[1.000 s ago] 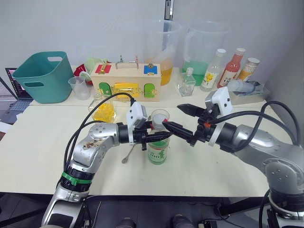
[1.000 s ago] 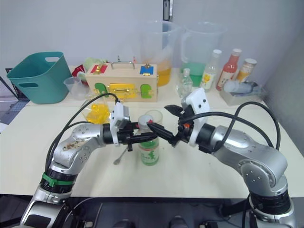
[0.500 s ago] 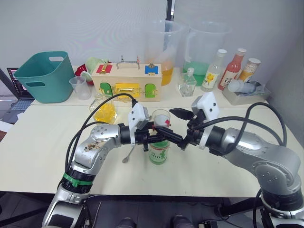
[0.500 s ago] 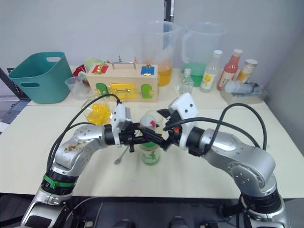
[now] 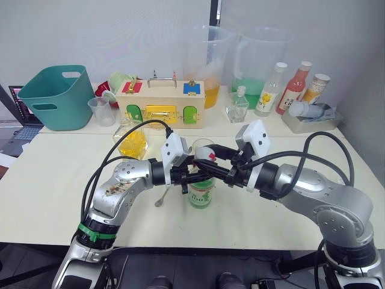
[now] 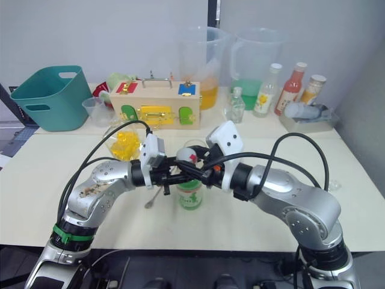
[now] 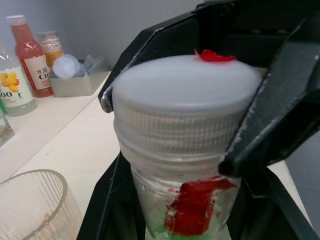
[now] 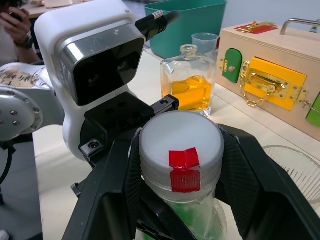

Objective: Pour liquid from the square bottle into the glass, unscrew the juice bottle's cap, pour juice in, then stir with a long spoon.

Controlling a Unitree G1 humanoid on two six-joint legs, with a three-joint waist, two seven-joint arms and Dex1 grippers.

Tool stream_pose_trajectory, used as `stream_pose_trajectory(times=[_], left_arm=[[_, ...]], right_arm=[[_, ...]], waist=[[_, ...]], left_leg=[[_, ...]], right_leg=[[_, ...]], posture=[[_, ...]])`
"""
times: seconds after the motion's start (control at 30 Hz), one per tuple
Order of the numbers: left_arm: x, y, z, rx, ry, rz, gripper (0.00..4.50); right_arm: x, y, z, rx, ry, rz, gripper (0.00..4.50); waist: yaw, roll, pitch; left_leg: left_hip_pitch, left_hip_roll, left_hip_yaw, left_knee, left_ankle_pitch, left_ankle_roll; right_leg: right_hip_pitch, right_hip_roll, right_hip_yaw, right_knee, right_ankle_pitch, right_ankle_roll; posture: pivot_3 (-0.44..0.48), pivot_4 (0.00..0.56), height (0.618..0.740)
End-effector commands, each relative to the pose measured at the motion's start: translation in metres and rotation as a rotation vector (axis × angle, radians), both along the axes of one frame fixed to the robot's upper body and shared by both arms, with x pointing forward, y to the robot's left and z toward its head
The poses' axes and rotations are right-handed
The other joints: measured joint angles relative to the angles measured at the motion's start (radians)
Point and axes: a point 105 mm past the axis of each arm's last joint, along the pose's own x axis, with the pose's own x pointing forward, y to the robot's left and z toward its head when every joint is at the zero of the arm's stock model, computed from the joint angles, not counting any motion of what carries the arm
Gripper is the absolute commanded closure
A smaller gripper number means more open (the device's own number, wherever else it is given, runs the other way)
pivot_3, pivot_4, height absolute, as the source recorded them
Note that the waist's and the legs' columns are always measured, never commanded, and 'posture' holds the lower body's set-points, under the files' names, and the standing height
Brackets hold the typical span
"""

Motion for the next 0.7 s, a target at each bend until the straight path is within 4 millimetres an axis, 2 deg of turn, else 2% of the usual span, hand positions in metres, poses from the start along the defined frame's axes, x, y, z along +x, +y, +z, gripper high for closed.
stream_pose_trajectory(times=[0.03,0.2,0.3,0.43,0.63,0.7], left_arm=[[-0.014,0.008,0.003,0.011,-0.008,-0.075,3.16],[-0.014,0.017,0.002,0.041,-0.017,-0.076,3.21],[-0.014,0.018,0.001,0.043,-0.016,-0.071,3.22],[-0.016,0.016,0.0,0.044,-0.016,-0.072,3.23],[-0.017,0.014,-0.002,0.042,-0.009,-0.07,3.24],[-0.018,0.014,-0.003,0.041,-0.003,-0.068,3.24]], right_arm=[[-0.015,0.003,0.004,-0.082,-0.048,0.2,2.76],[-0.023,-0.002,-0.002,-0.213,-0.069,0.491,2.76],[-0.017,-0.005,-0.002,-0.266,-0.09,0.594,2.76],[-0.007,0.001,0.003,-0.333,-0.095,0.81,2.76],[0.005,0.0,0.004,-0.382,-0.104,0.859,2.76],[0.005,-0.002,0.011,-0.348,-0.067,0.86,2.76]], waist=[[-0.002,0.0,0.0],[-0.009,0.0,0.0],[-0.016,0.0,0.0],[-0.026,0.0,0.0],[-0.021,0.0,0.0],[-0.021,0.0,0.0]], left_leg=[[0.0,0.0,0.0,0.0,0.0,0.0],[0.0,0.001,0.0,0.0,0.0,0.0],[0.0,0.001,0.0,0.0,0.0,0.0],[0.0,0.0,0.0,0.0,0.0,0.0],[0.0,0.0,0.0,0.0,0.0,0.0],[0.0,0.0,0.0,0.0,0.0,0.0]], right_leg=[[0.0,0.0,0.0,0.0,0.0,0.0],[0.0,0.0,0.0,-0.001,0.0,0.0],[0.0,0.0,0.0,-0.001,0.0,0.0],[0.0,0.0,0.0,0.0,0.0,0.0],[-0.001,0.0,0.0,0.001,0.0,0.0],[-0.001,0.0,0.0,0.001,0.0,0.0]], posture=[[0.0,0.15,0.74],[0.0,0.15,0.74],[0.0,0.15,0.74],[0.0,0.15,0.74],[0.0,0.15,0.74],[0.0,0.15,0.74]])
